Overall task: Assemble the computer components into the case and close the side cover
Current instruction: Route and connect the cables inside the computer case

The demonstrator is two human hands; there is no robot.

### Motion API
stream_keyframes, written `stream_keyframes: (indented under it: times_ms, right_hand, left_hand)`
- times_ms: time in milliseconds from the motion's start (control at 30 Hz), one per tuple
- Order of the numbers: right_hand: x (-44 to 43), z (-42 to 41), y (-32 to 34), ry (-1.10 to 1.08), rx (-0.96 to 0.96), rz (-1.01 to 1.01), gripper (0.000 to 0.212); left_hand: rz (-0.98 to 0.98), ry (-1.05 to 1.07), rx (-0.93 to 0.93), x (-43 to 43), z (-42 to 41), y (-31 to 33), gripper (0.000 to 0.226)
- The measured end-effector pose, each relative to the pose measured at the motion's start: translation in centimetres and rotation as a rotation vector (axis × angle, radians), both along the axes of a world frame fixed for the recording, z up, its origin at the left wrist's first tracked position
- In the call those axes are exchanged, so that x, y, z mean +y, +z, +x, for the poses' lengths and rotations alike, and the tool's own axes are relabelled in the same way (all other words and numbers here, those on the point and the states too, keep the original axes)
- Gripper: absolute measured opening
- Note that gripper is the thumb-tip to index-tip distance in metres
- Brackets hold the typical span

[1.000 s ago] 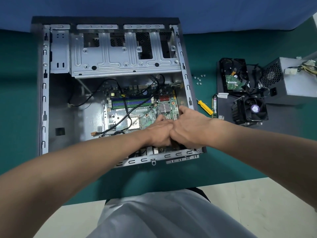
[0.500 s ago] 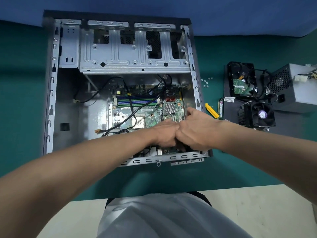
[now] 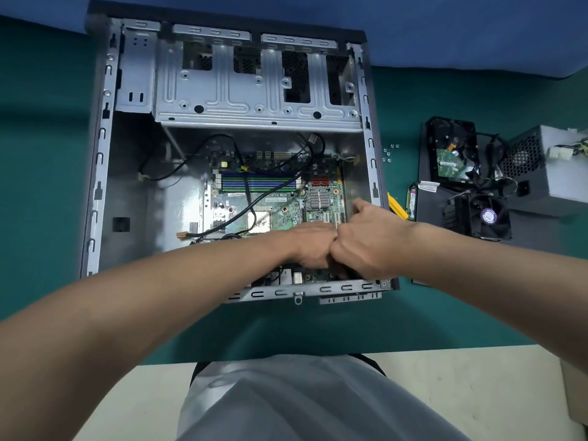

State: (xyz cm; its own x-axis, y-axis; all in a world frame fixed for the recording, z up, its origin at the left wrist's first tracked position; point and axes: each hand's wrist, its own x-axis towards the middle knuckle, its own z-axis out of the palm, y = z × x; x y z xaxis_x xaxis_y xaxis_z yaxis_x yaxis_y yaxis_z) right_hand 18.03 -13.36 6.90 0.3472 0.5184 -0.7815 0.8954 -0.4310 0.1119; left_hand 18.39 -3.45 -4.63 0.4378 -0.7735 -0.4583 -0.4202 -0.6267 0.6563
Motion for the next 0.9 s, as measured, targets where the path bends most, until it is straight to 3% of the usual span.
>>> stream_keyframes:
  times_ms: [300, 400, 567, 733, 900]
  right_hand:
    - [0.9, 0.4, -0.3, 0.063, 0.074, -0.095, 0.034]
    - [1.2, 0.6, -0.7, 0.010, 0.113, -0.162, 0.031]
    - [1.4, 0.6, -0.4, 0.059, 0.098, -0.150, 0.018]
    - [1.0, 0.4, -0.3, 0.117, 0.065, -0.151, 0.019]
    - [1.8, 0.9, -0.6, 0.068, 0.152, -0.247, 0.030]
  left_hand:
    - [-0.020, -0.037, -0.043, 0.1, -0.2, -0.2, 0.028]
    - [-0.048, 0.034, -0.015, -0.1, -0.2, -0.4, 0.032]
    - [-0.081, -0.056, -0.039, 0.2, 0.0, 0.0, 0.027]
    - [-0.050, -0.077, -0.039, 0.3, 0.0, -0.2, 0.024]
    - [-0.075, 0.007, -0.006, 0.1, -0.4, 0.0, 0.030]
